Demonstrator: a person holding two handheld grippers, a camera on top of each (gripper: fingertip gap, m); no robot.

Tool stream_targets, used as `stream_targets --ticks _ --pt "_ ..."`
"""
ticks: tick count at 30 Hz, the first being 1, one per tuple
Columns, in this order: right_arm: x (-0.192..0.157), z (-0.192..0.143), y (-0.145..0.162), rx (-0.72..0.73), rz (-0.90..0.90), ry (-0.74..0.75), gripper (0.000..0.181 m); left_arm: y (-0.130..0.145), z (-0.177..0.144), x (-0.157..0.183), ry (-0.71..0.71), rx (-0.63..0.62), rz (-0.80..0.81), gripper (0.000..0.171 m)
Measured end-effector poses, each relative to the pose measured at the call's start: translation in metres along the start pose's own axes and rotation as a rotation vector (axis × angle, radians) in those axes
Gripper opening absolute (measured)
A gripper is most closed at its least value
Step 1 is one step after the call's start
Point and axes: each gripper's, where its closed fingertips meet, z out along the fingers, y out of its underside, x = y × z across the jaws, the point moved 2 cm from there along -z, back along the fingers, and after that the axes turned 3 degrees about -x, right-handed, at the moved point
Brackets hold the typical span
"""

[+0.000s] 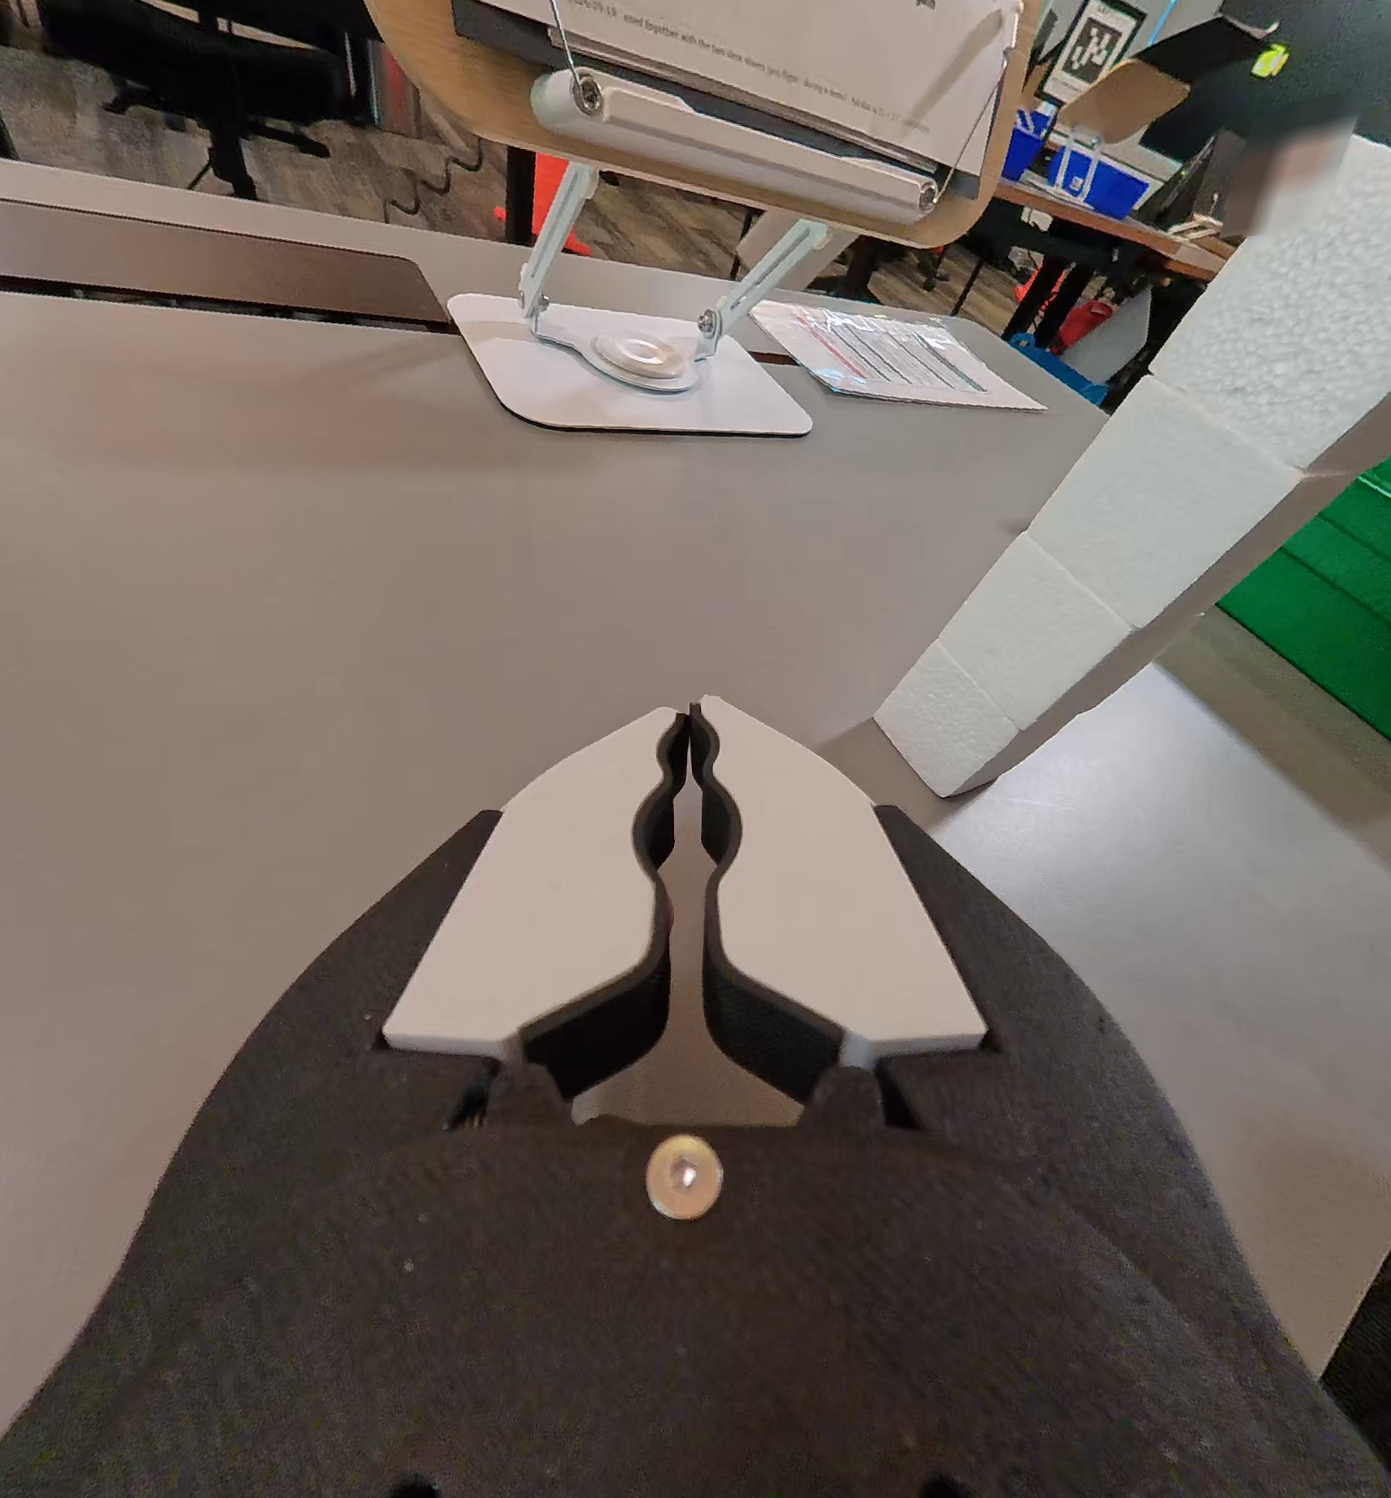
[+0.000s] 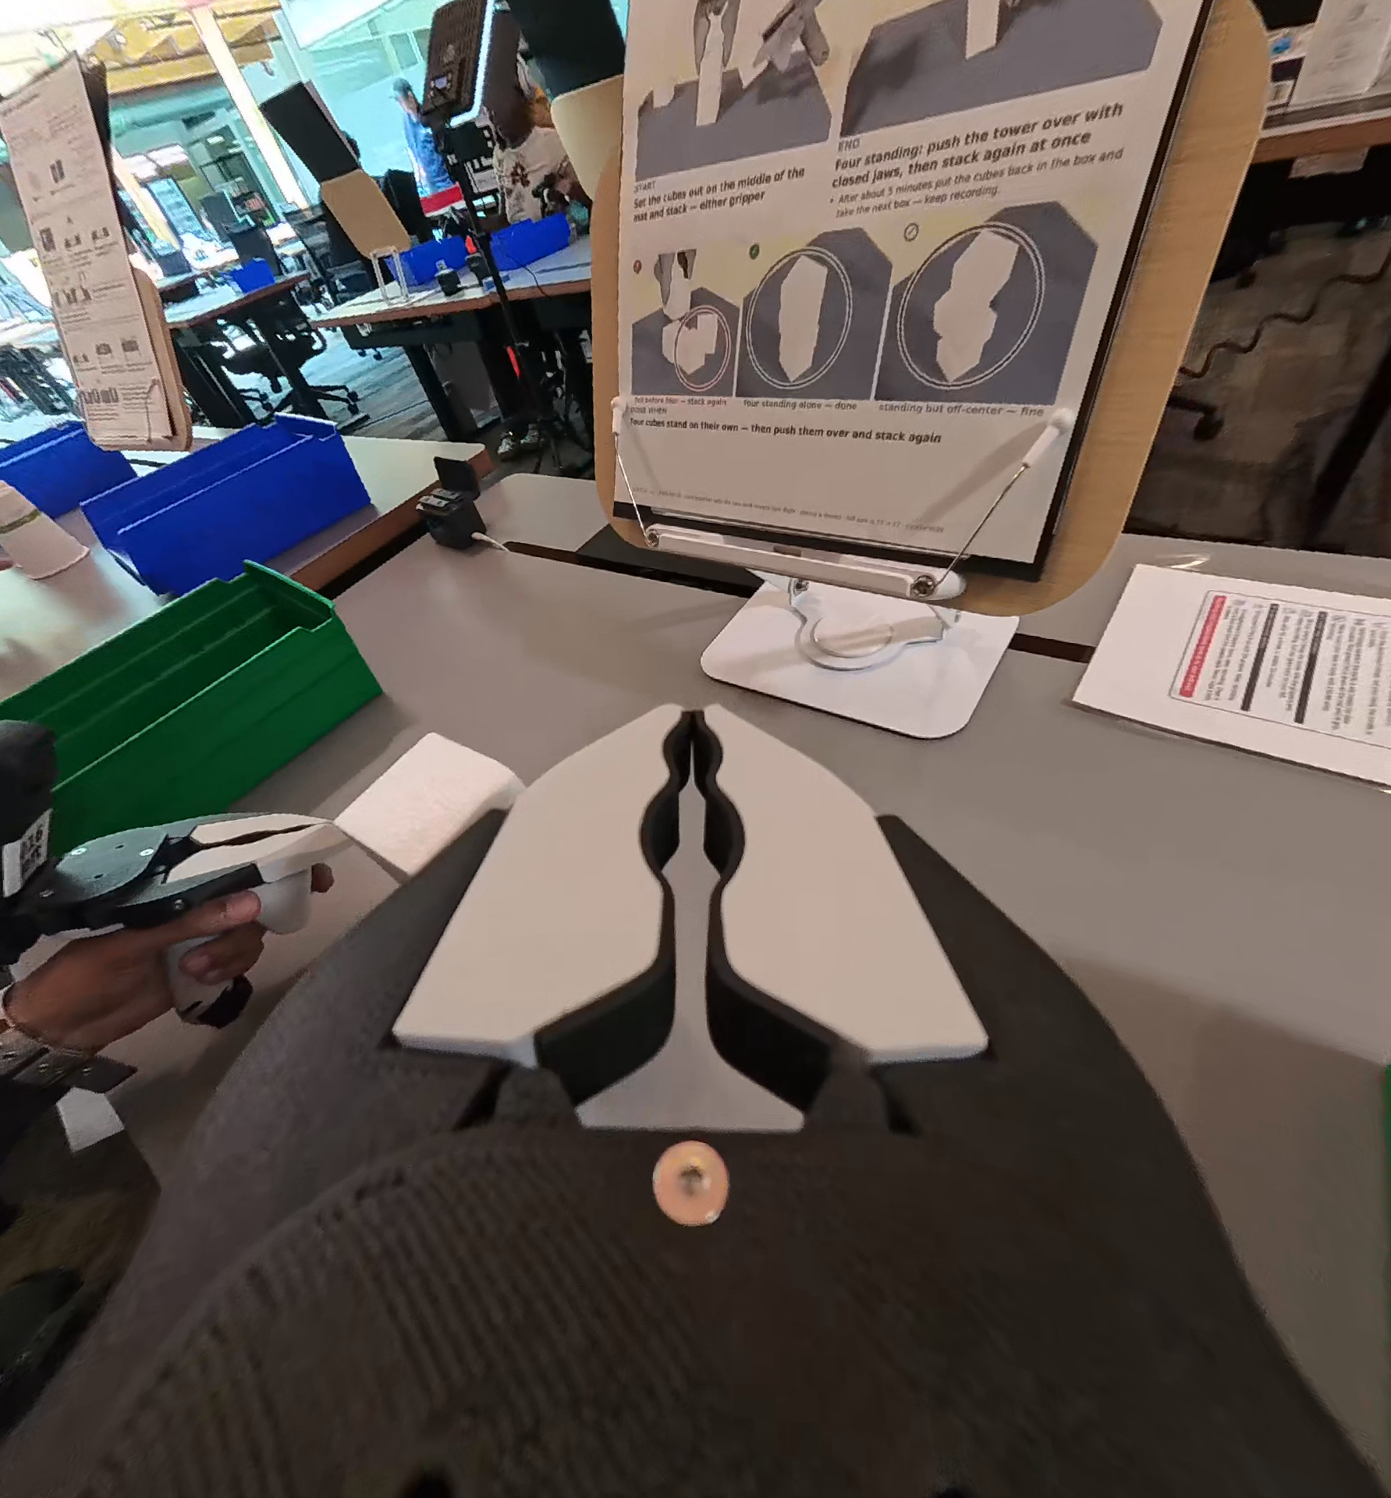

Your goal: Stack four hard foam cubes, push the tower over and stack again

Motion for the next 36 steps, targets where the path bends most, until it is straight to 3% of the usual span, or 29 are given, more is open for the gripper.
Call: stream_targets --ticks 5,11,16,27,32,36 --pt "0.002 -0.004 -0.001 -0.029 -0.080 0.031 0.000 0.000 -0.003 -0.004 -0.011 0.005 -0.007 0.000" --pt "0.009 -0.006 -0.009 0.067 -0.207 0.112 0.000 0.000 -0.009 -0.007 -0.024 0.015 -0.010 0.000" --pt "0.008 -0.006 -0.010 0.062 -0.175 0.127 0.000 0.000 -0.009 -0.008 -0.029 0.017 -0.013 0.000" --pt "0.016 -0.013 0.011 -0.101 -0.167 0.244 0.000 0.001 0.011 0.011 0.034 -0.013 0.039 0.002" --pt "0.009 -0.003 0.032 -0.228 -0.189 0.127 0.009 0.002 0.010 0.009 0.039 -0.016 0.029 0.001" --pt "0.006 0.011 0.037 -0.234 -0.151 0.082 0.007 0.002 0.005 0.003 0.035 -0.012 -0.008 0.002"
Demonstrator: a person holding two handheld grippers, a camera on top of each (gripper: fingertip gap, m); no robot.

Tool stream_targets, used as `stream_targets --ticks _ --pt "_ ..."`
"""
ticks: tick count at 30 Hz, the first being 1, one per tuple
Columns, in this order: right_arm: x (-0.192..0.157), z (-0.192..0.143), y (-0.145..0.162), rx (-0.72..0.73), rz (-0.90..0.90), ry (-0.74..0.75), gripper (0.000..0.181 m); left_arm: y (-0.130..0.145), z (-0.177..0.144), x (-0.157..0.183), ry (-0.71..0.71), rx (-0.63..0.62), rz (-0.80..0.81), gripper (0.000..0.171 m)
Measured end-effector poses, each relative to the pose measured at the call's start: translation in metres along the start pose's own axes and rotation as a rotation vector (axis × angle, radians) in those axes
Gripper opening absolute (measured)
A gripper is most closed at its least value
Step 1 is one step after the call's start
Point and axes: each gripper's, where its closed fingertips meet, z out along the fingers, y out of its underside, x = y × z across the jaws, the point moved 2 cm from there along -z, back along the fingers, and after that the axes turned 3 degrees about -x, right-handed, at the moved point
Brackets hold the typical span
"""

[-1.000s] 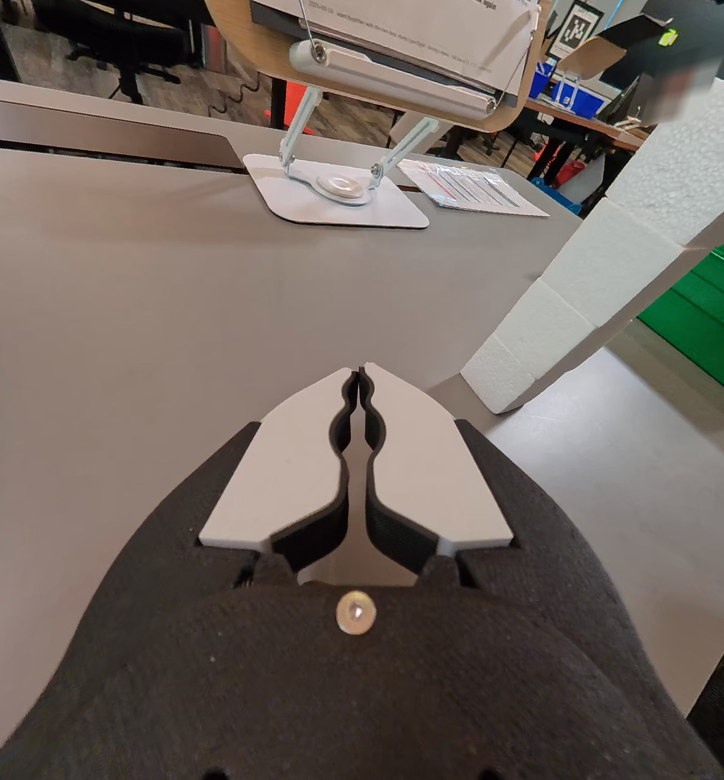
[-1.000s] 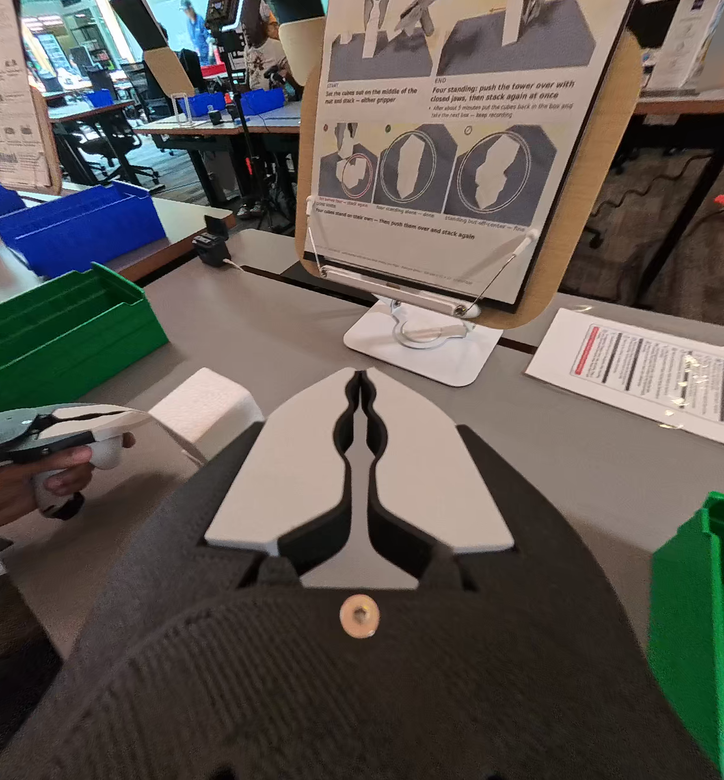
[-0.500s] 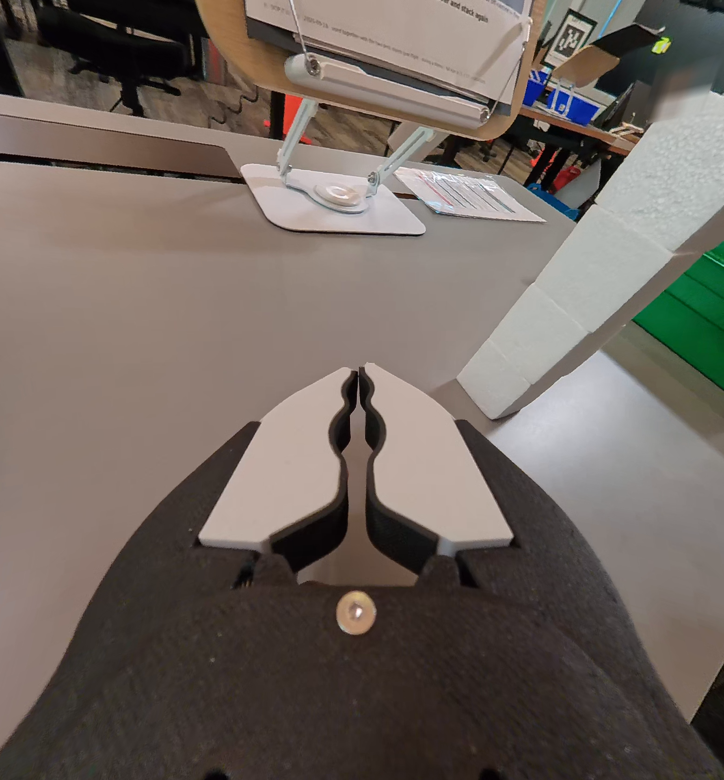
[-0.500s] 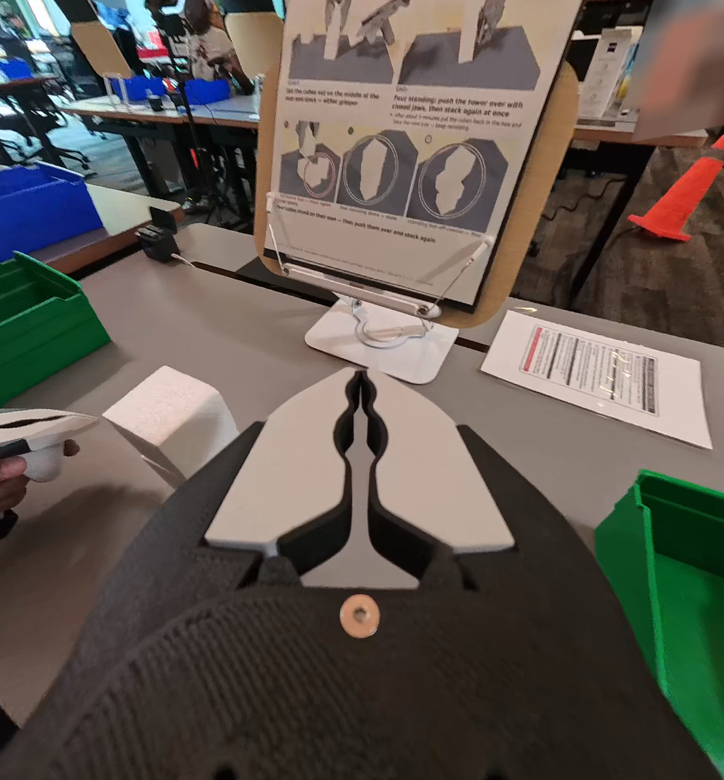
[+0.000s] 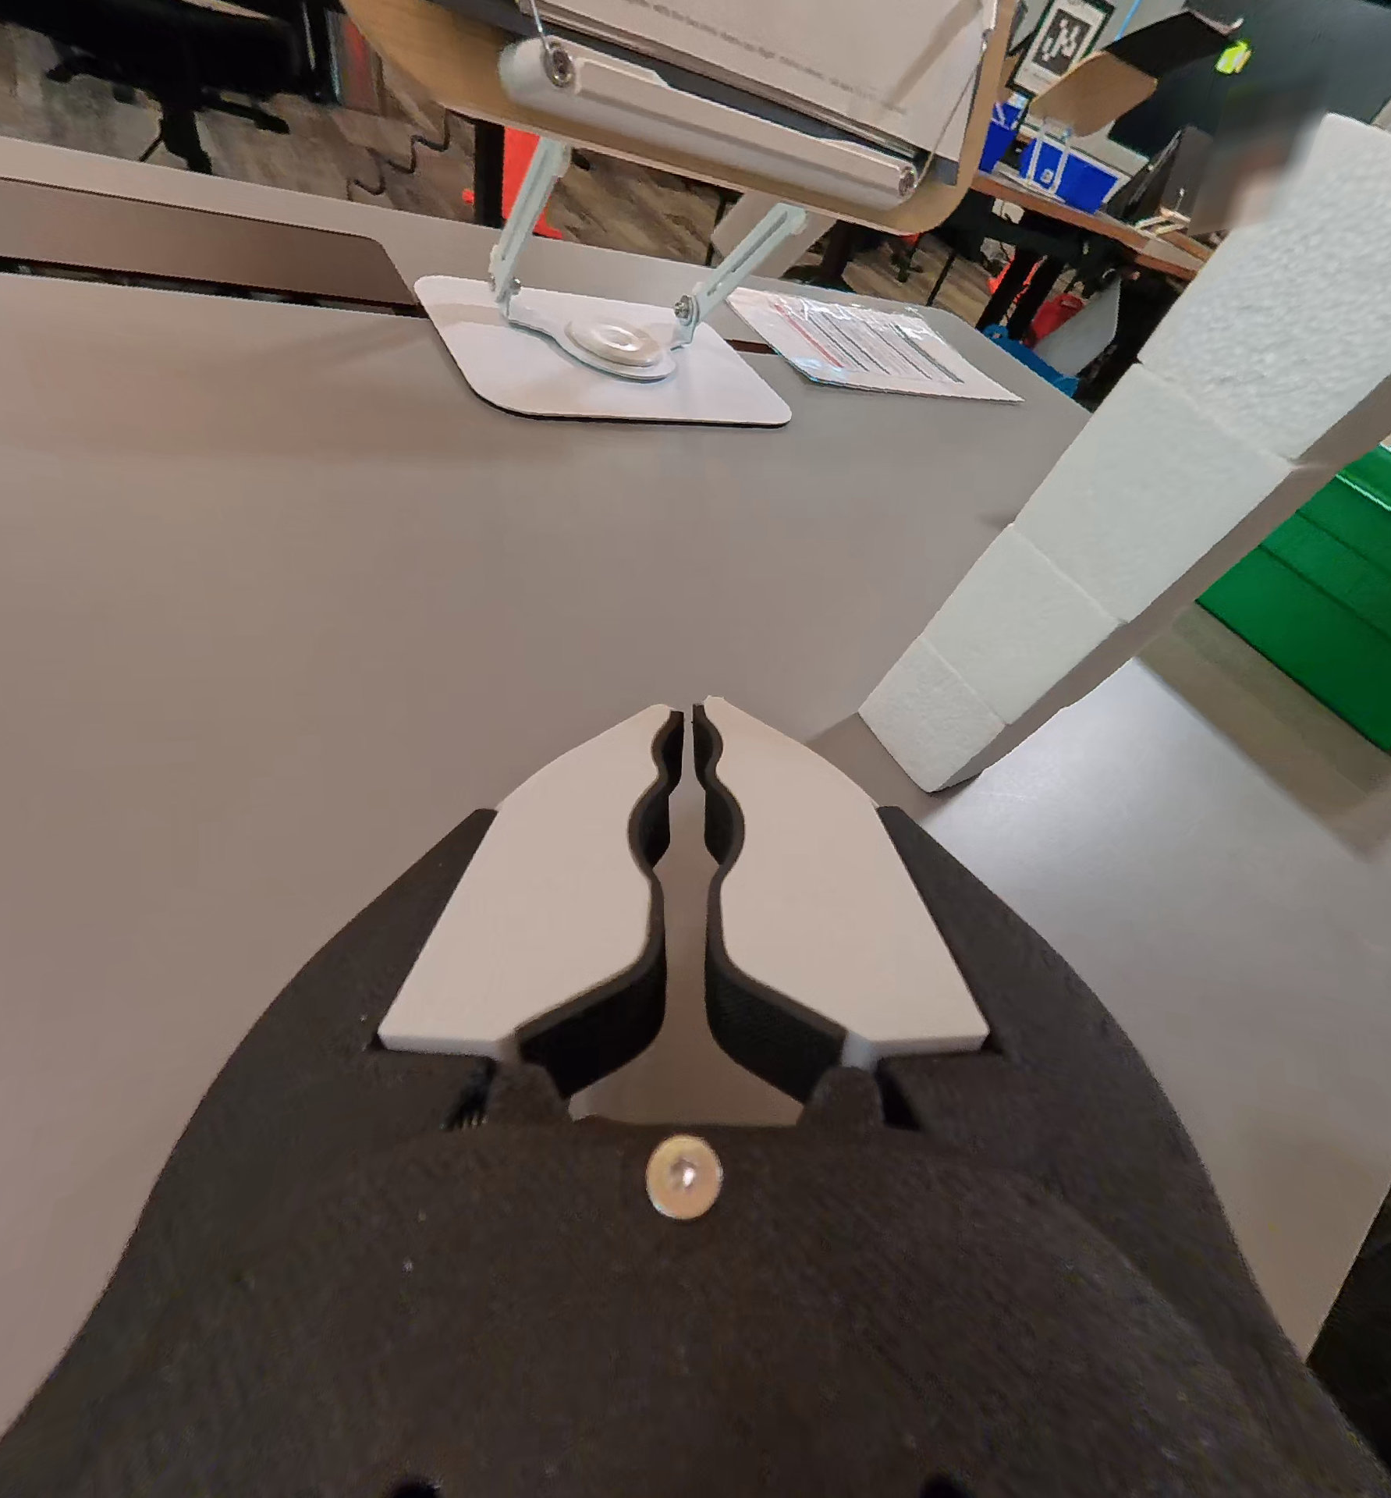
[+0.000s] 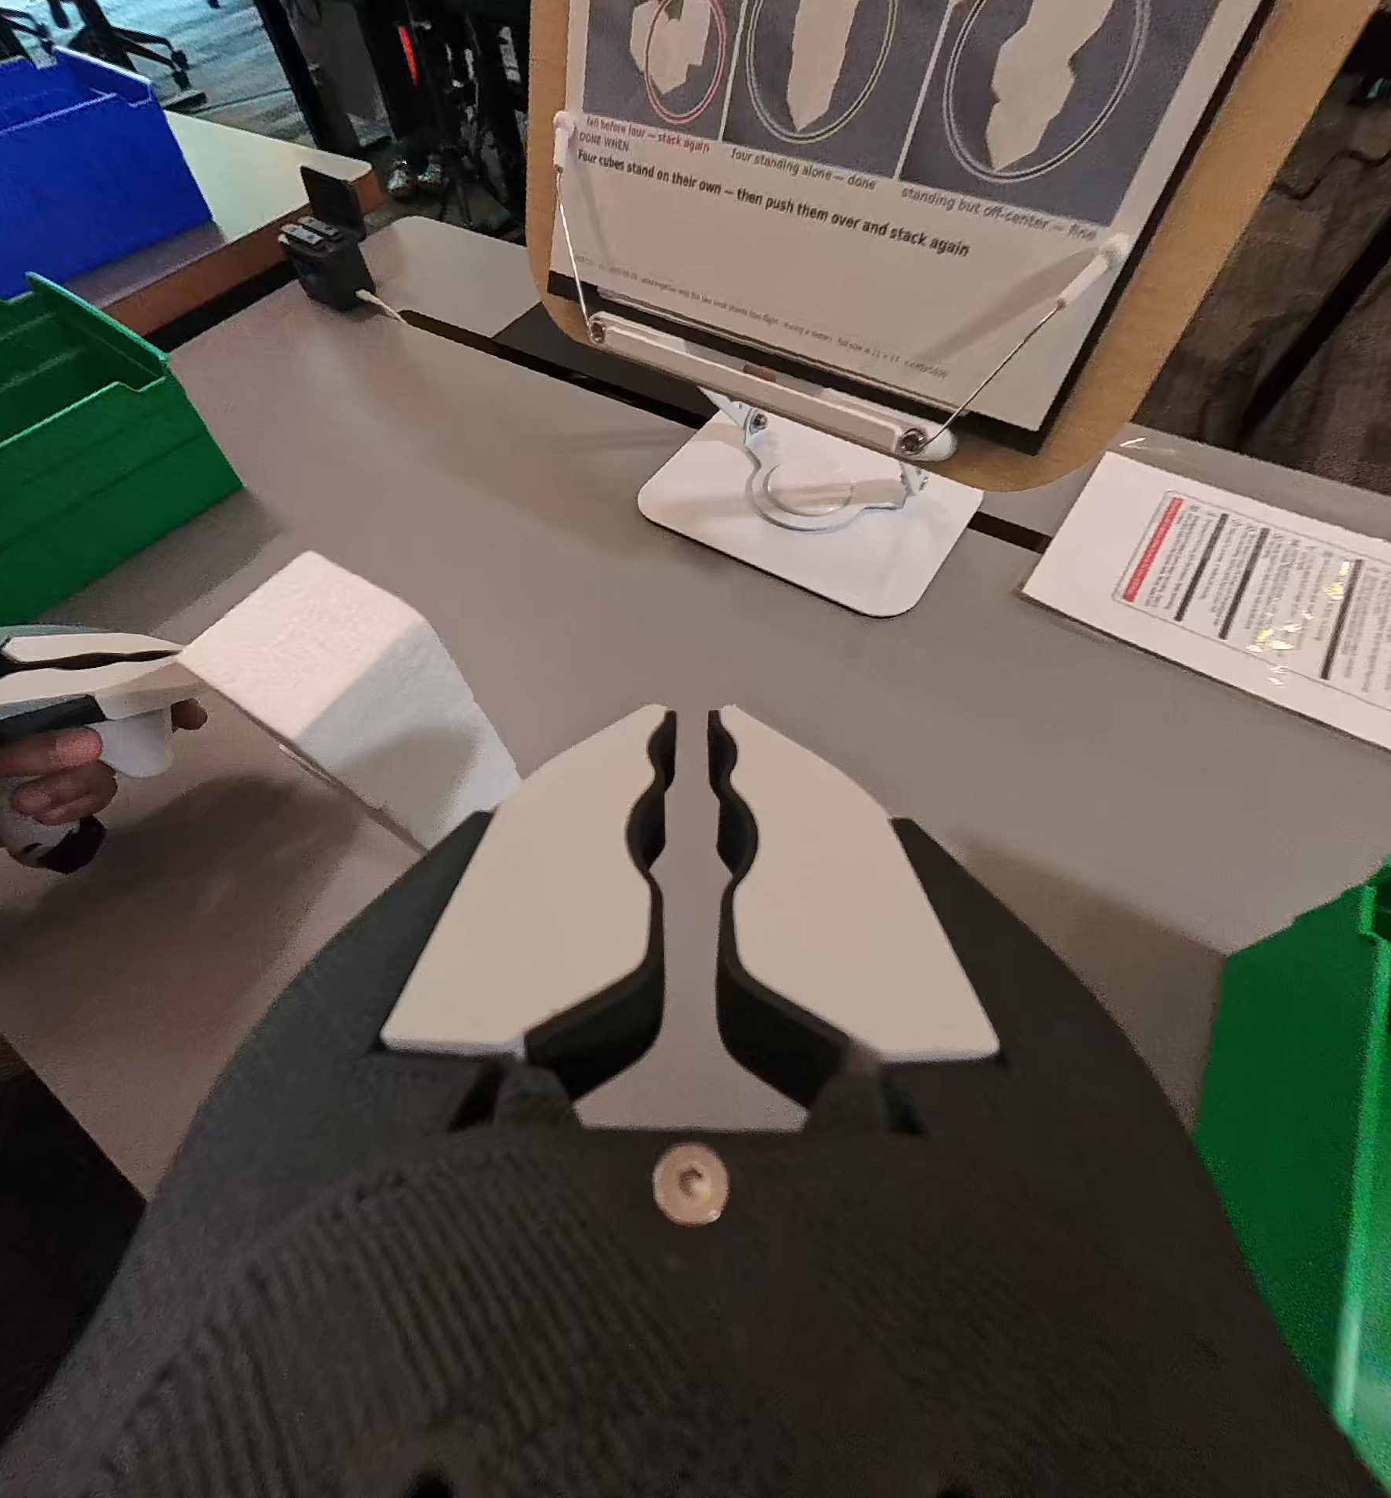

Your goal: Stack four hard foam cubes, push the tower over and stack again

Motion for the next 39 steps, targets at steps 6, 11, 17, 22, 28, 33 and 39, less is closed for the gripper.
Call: stream_targets --ticks 6,11,17,22,28,33,39 --pt "-0.005 0.015 0.007 -0.031 0.006 -0.020 0.018 -0.001 -0.005 0.000 -0.048 0.010 0.096 0.000" --pt "-0.015 0.013 0.004 -0.037 -0.035 -0.005 0.024 0.002 -0.002 0.007 -0.029 -0.005 0.132 0.001" --pt "-0.019 0.021 0.019 -0.124 -0.011 -0.049 0.031 -0.004 -0.006 0.006 -0.009 0.028 0.092 0.000" --pt "0.003 0.029 0.035 -0.187 0.057 0.015 0.019 -0.004 -0.006 0.006 -0.009 0.023 0.091 0.000" --pt "0.028 0.047 0.077 -0.401 0.043 0.216 0.000 -0.001 -0.004 0.007 -0.003 0.008 0.097 0.000" --pt "0.017 0.059 0.105 -0.549 0.002 0.201 0.000 -0.002 -0.004 0.005 -0.012 0.017 0.093 0.000" --pt "0.028 0.063 0.136 -0.685 -0.010 0.271 0.000 -0.001 -0.004 0.005 -0.009 0.012 0.086 0.000"
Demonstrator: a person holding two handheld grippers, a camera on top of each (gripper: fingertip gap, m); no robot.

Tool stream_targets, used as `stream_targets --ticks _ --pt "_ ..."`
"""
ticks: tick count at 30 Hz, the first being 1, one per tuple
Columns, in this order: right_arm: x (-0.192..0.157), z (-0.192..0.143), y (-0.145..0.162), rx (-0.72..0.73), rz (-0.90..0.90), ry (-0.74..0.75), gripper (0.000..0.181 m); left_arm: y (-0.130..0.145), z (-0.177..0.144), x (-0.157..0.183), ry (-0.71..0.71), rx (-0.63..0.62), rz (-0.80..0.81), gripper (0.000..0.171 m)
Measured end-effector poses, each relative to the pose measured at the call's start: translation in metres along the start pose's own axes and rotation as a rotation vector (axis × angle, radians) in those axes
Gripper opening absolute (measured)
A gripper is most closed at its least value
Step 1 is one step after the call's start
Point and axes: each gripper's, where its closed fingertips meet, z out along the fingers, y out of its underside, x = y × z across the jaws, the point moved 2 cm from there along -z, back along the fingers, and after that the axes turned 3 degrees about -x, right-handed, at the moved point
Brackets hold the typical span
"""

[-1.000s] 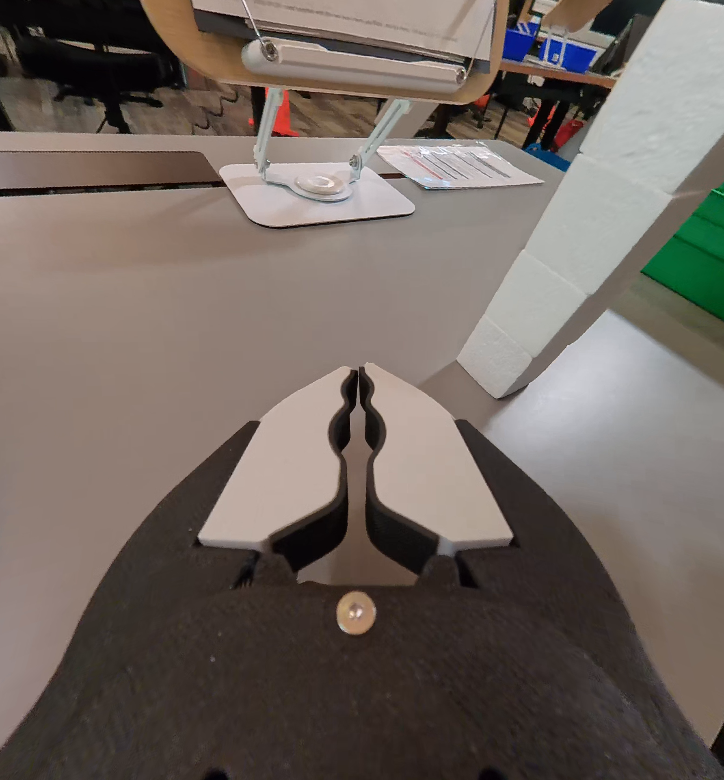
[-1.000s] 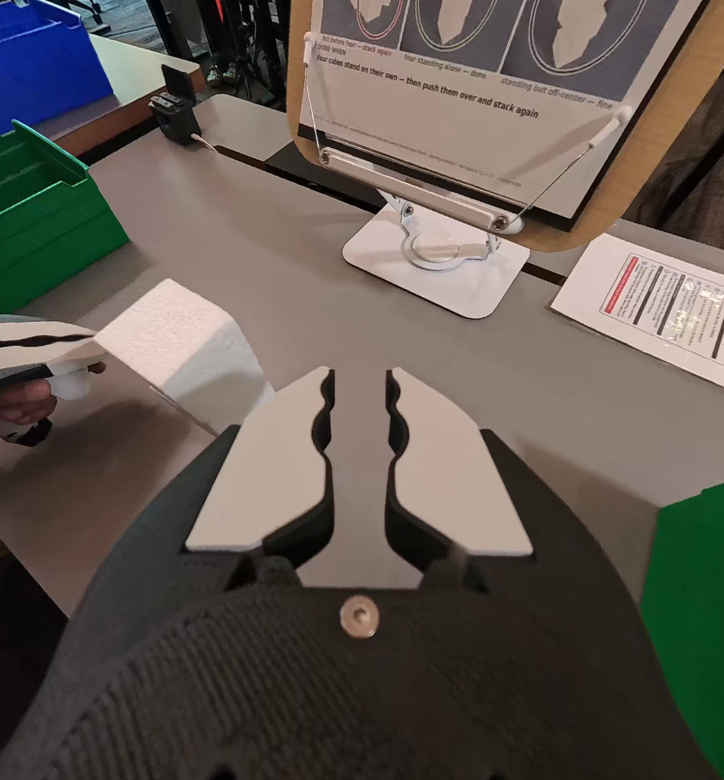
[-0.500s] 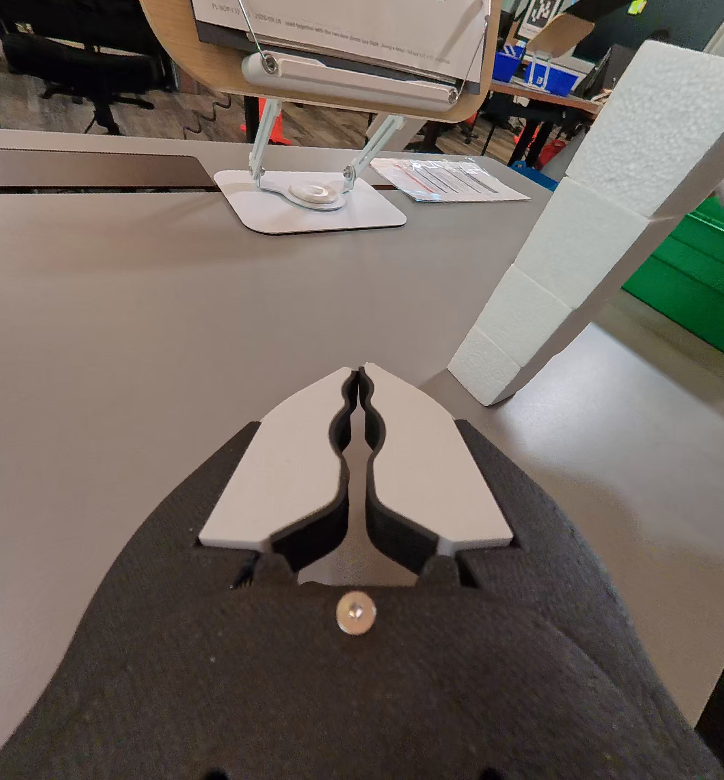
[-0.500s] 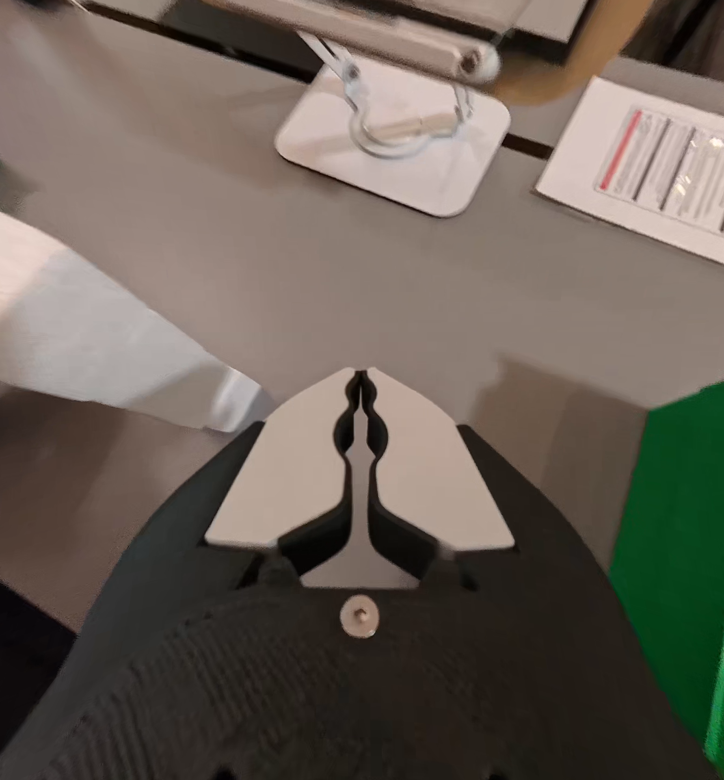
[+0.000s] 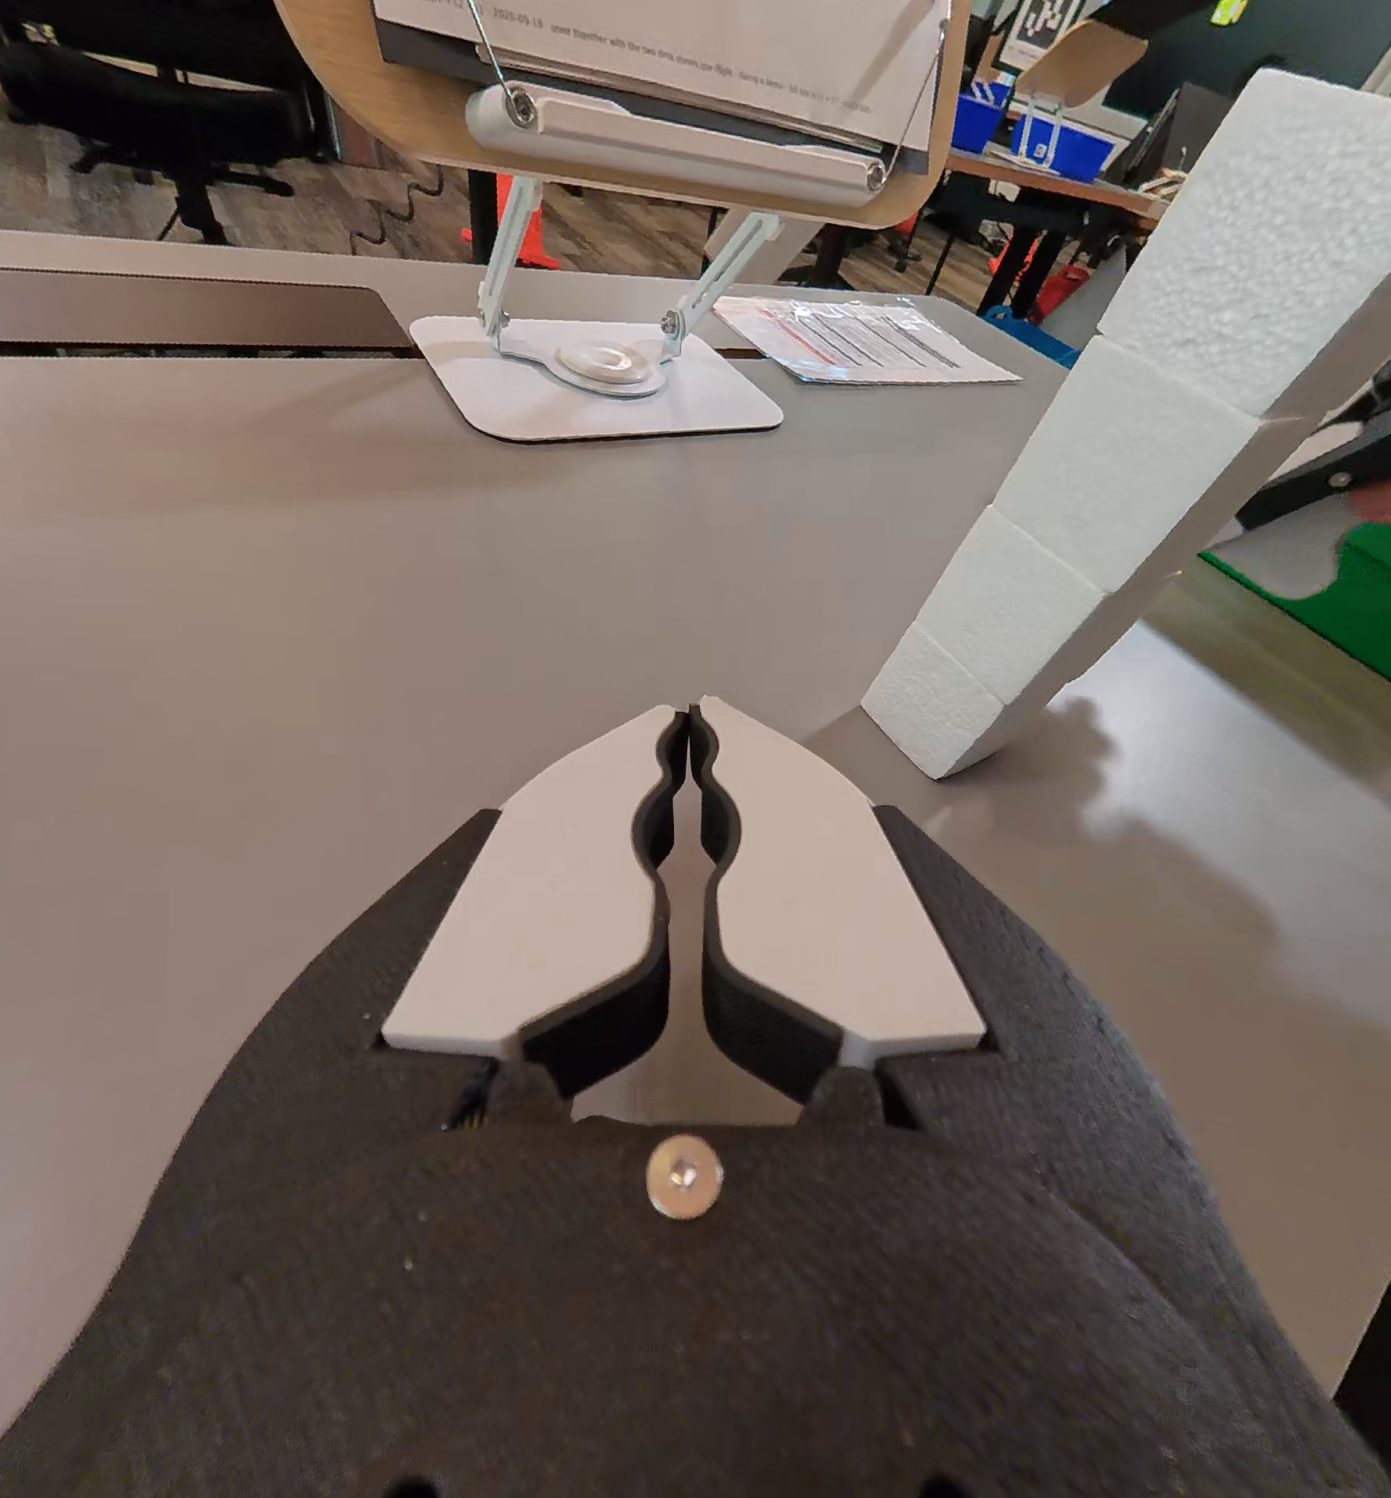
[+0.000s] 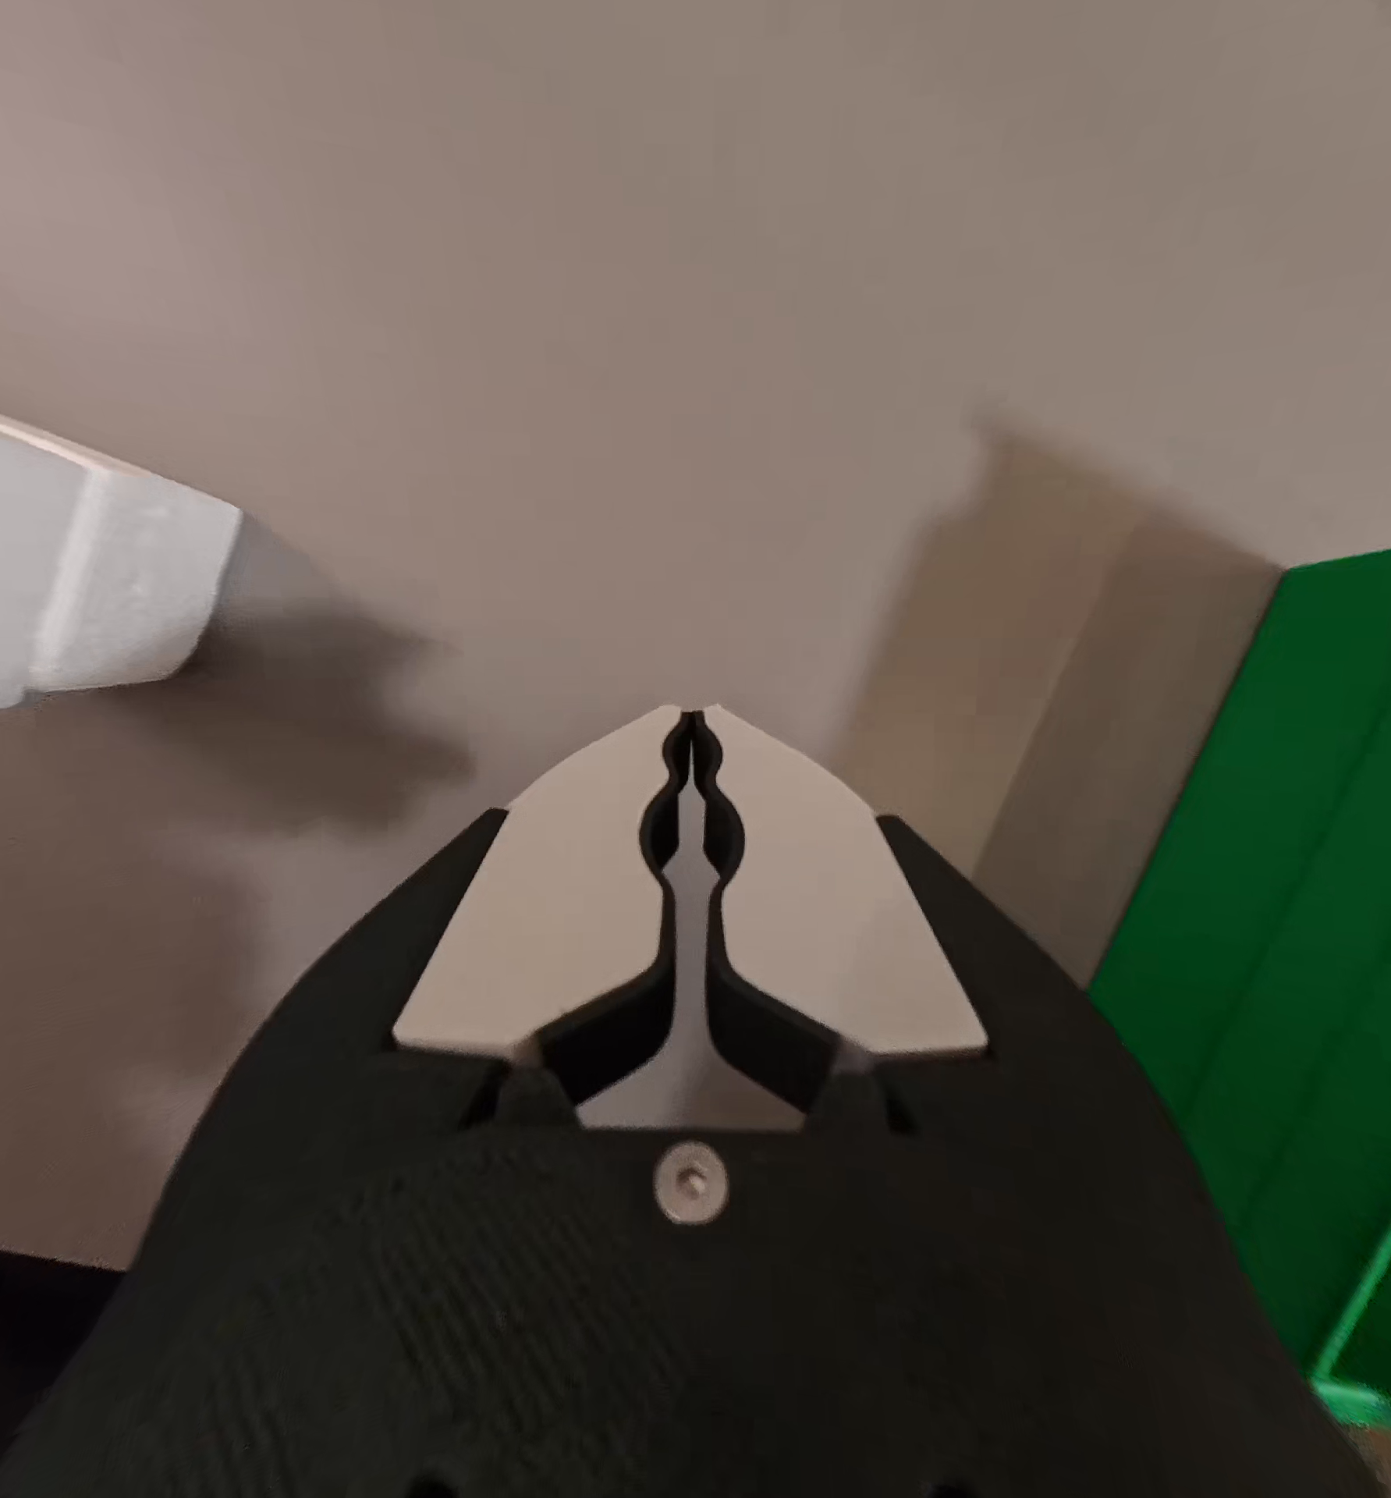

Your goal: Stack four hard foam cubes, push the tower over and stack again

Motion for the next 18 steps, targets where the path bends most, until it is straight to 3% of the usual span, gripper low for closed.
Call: stream_targets --ticks 8,11,15,18 --pt "-0.016 0.013 0.025 0.013 0.190 -0.102 0.000 0.000 0.001 0.000 0.008 0.000 -0.018 0.000" --pt "-0.013 0.021 0.031 -0.037 0.209 -0.004 0.000 0.001 0.002 0.003 0.020 -0.005 -0.018 0.000" --pt "-0.059 0.018 0.003 -0.008 0.165 -0.104 0.000 0.001 0.002 0.004 0.019 -0.003 -0.007 0.000" --pt "-0.117 -0.007 -0.044 0.141 0.129 -0.377 0.000 -0.002 -0.001 0.005 0.012 0.010 0.004 0.000"
